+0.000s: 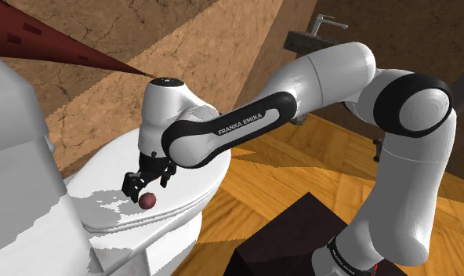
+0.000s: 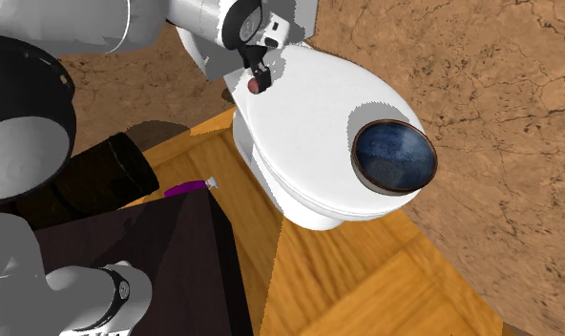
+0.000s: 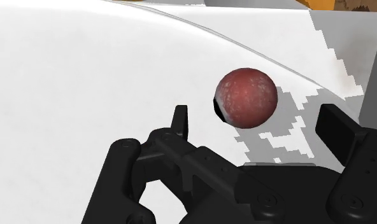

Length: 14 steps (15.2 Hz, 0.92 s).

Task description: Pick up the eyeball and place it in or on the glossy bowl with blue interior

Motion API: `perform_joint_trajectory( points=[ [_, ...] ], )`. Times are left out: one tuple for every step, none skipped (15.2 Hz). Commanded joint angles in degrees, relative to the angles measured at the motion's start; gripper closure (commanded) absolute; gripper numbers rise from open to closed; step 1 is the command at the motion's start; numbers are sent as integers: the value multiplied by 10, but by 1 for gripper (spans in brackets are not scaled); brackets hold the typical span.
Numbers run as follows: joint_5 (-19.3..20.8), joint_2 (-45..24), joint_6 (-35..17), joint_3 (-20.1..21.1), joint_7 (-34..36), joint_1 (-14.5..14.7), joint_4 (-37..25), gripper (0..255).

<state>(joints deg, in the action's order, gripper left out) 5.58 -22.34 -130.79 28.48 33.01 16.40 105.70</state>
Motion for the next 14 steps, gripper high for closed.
perform_joint_trajectory(
  points=[
    [9,-18,-8,-4,7,8,-9,0],
    [12,-23,-13,-5,9,10,-8,0],
    [15,-28,-19,-7,11,12,-7,0],
    [17,-33,-24,-8,12,14,-6,0],
    [20,-38,-30,-10,14,15,-6,0],
    [25,-46,-39,-12,17,18,-5,0],
    [25,-46,-39,-12,17,18,-5,0],
    [25,-46,-39,-13,17,19,-5,0],
    [25,-46,-39,-13,17,19,-5,0],
    [25,-46,-39,-13,17,19,-5,0],
    [25,-46,-39,-13,17,19,-5,0],
    [25,-46,-39,-13,17,19,-5,0],
    [25,-46,-39,-13,17,19,-5,0],
    [24,-46,-39,-12,17,18,-5,0]
  ],
)
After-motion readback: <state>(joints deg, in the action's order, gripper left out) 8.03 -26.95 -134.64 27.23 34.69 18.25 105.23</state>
